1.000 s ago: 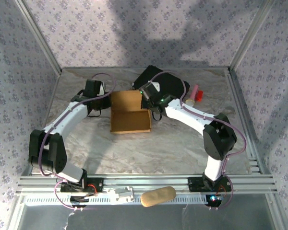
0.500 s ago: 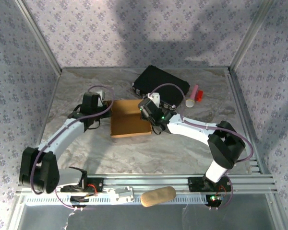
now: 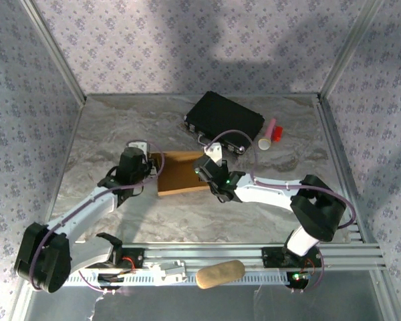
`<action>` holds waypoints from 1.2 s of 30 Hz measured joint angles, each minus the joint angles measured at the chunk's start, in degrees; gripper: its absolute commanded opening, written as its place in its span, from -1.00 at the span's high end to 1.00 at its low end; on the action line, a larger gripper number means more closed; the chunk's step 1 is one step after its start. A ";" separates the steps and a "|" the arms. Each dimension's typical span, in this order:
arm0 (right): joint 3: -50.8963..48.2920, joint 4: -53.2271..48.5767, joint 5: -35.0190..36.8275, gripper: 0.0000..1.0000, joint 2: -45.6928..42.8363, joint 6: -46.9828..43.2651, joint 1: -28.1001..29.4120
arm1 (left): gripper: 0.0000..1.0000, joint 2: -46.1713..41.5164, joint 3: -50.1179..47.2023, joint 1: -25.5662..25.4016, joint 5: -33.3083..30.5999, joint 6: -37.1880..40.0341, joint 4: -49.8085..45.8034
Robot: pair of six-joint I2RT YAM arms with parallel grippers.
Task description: Fold the paper box
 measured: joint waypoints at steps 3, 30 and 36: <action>-1.49 0.55 0.37 1.00 -0.15 -0.81 0.48 | 0.91 -0.48 -2.34 -1.27 -1.14 -0.26 1.29; -5.60 -15.04 -10.67 -0.24 -13.86 9.70 6.03 | 0.94 -3.96 -8.20 -18.29 -18.86 -4.59 4.46; -7.04 -16.96 -12.39 -0.24 -20.37 14.99 8.07 | 0.95 -3.85 -8.20 -20.15 -20.59 -5.97 4.02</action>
